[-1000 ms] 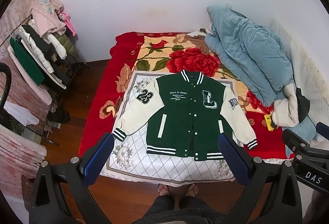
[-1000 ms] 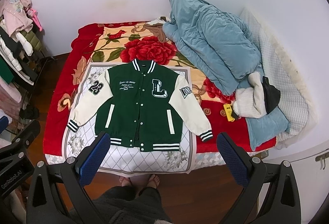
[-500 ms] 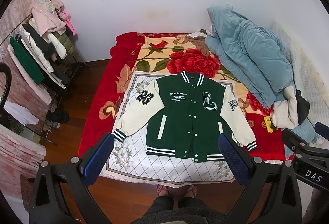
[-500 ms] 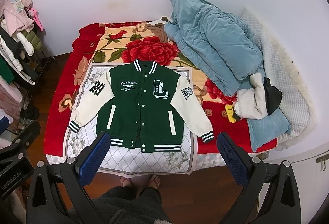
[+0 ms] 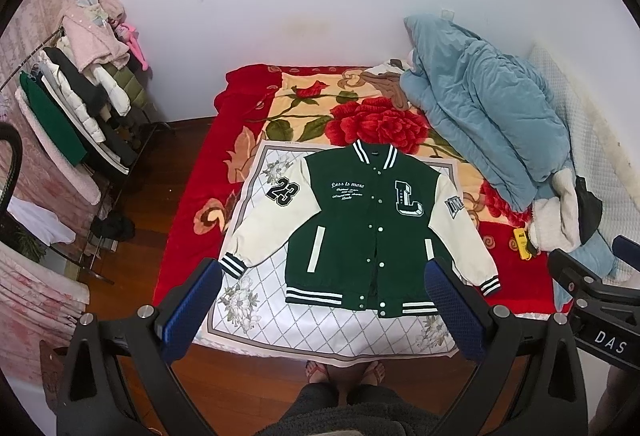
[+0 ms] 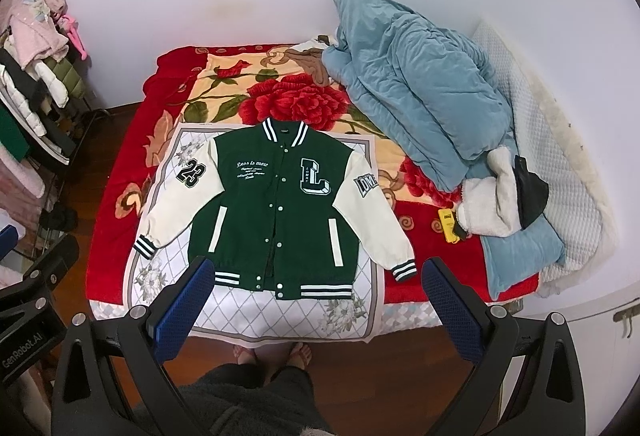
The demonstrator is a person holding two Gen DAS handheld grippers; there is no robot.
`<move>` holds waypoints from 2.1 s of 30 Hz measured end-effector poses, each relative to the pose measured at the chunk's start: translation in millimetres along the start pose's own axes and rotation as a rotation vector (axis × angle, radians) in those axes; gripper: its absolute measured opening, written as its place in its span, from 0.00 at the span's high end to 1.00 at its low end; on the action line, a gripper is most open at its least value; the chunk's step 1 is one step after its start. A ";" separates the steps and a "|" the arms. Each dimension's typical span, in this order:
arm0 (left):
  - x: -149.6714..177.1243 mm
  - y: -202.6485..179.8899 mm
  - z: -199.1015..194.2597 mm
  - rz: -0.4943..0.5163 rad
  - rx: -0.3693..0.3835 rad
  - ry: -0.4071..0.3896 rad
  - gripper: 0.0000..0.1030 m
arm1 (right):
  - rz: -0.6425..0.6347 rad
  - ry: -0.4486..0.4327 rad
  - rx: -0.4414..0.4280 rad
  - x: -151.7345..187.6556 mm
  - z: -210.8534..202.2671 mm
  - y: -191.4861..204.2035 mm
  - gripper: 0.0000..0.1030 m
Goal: Fold large clothes
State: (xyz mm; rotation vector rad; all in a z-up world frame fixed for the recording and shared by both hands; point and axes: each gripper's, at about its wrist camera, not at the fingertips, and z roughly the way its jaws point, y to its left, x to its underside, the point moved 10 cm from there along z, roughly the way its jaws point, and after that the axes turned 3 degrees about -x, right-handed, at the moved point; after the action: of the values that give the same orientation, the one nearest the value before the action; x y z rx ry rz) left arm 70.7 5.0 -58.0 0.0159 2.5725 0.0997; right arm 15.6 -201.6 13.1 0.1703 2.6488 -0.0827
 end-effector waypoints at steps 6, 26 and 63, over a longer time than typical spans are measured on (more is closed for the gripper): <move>-0.6 0.5 0.0 0.000 0.001 -0.003 0.00 | 0.001 -0.002 -0.001 -0.1 -0.5 0.0 0.00; -13.7 11.8 121.0 0.045 -0.087 -0.074 0.00 | 0.197 0.056 -0.040 15.4 119.8 -3.8 0.00; 70.9 -200.5 626.6 0.144 -0.154 0.330 0.00 | 1.671 0.020 0.069 254.5 698.7 -325.6 0.52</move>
State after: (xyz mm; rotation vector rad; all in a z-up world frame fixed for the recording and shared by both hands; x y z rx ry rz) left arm 349.5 -150.0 -637.8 0.1380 2.8828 0.3835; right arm 71.5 -558.9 -713.7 2.1760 1.7136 0.3655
